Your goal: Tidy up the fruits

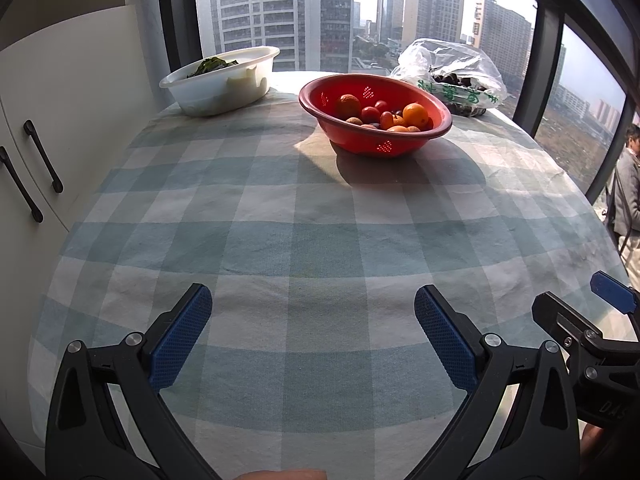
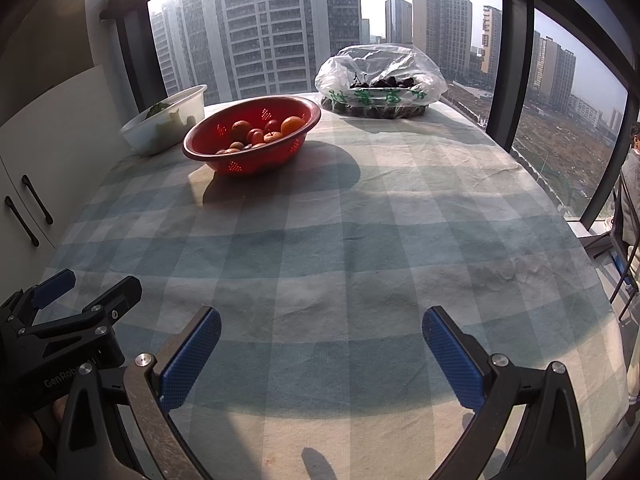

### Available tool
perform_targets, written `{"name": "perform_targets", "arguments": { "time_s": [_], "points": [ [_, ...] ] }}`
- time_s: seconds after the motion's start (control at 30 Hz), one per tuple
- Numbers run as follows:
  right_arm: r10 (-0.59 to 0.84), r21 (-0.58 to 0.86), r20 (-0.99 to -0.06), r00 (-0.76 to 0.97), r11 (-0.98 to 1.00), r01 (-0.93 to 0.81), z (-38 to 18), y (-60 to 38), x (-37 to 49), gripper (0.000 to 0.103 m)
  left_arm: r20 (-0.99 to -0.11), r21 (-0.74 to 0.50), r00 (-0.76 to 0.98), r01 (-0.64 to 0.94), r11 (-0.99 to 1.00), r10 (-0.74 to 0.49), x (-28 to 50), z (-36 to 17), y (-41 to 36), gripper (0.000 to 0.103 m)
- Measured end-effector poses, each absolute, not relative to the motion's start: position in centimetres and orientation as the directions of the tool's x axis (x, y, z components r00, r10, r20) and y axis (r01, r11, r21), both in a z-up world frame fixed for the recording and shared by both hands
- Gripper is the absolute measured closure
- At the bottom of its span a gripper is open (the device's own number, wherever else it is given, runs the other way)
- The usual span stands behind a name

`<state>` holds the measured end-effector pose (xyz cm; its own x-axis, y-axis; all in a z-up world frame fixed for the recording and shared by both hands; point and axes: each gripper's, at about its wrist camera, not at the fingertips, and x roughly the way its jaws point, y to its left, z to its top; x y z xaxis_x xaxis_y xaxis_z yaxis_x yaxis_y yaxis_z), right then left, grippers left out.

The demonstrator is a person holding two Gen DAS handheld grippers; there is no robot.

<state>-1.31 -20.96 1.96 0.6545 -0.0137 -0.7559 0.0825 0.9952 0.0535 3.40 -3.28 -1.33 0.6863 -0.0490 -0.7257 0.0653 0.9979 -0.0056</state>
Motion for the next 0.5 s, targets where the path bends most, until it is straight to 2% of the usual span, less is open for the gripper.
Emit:
{"name": "perform_targets", "arguments": {
  "time_s": [0.5],
  "points": [
    [-0.016,0.048,-0.759,0.651,0.996,0.08,1.85,-20.88,-1.38,0.0,-0.726,-0.007,0.686,0.066,0.998,-0.05,3.44,-1.31,-3.28,0.0]
  ]
}}
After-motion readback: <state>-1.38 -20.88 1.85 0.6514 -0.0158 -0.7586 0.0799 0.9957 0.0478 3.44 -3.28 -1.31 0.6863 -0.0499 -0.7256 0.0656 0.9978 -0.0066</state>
